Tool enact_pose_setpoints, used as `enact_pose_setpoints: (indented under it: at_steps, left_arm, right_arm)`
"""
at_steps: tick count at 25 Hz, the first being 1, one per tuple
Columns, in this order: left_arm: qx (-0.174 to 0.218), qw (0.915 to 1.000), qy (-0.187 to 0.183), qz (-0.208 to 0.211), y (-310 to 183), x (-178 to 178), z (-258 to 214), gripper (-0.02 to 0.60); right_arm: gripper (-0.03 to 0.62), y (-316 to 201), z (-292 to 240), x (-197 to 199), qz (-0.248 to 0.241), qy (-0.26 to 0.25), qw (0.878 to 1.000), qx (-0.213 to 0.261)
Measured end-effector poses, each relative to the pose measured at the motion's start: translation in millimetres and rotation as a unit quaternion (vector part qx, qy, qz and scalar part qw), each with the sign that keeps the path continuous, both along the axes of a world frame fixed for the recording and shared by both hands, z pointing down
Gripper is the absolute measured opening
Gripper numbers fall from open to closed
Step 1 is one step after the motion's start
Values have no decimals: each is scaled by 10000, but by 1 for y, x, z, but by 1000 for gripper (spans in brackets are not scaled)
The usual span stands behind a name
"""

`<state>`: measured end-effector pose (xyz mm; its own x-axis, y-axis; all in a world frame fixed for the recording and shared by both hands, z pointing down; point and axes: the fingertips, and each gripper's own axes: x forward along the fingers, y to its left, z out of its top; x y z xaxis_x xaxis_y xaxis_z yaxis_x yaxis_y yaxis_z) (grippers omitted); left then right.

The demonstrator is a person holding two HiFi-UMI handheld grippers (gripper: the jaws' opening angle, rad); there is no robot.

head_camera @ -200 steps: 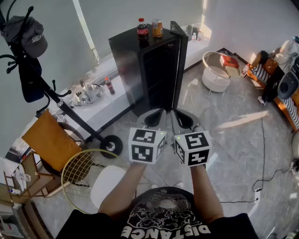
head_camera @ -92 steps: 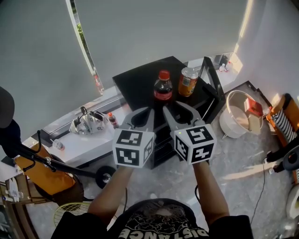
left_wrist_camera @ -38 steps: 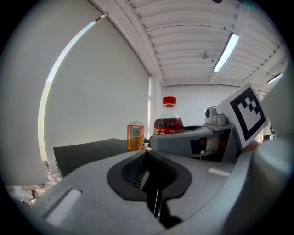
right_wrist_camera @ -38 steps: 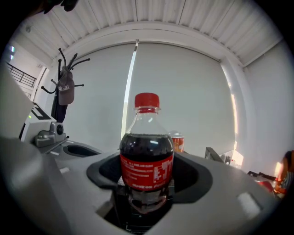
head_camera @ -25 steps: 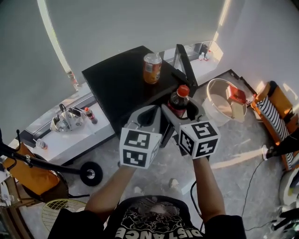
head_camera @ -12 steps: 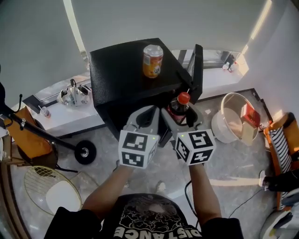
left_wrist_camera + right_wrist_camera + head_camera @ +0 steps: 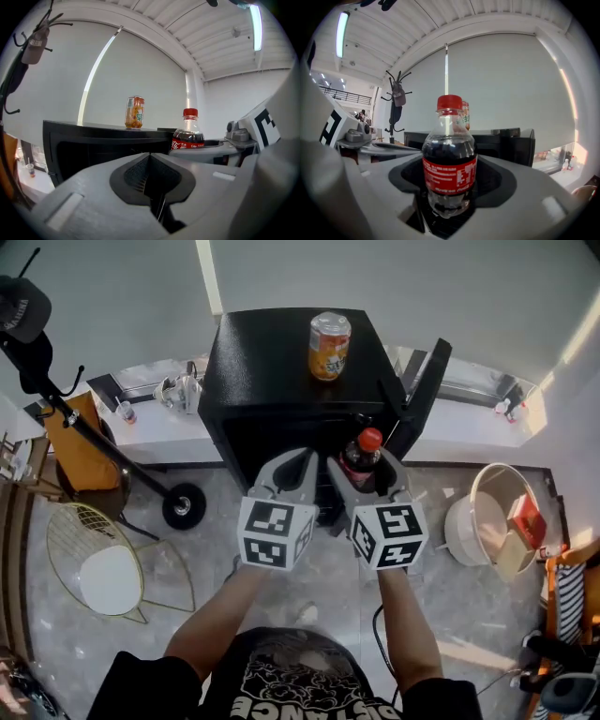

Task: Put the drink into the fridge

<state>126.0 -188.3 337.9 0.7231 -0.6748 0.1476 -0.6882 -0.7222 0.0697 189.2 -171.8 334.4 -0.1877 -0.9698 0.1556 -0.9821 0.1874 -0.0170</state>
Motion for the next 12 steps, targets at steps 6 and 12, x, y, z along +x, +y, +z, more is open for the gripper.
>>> enact_pose_setpoints:
  at_steps: [6,12]
  left_arm:
    - [-13,9977,-82,-678,-1,-19,18,5]
    - [-142,9924,-119,-1217,-7,-46,46,5]
  right_arm:
    - [308,-9,17,-14,-541,-141,9984,62]
    - [308,-21,46,-29,-875,-187,9960,37]
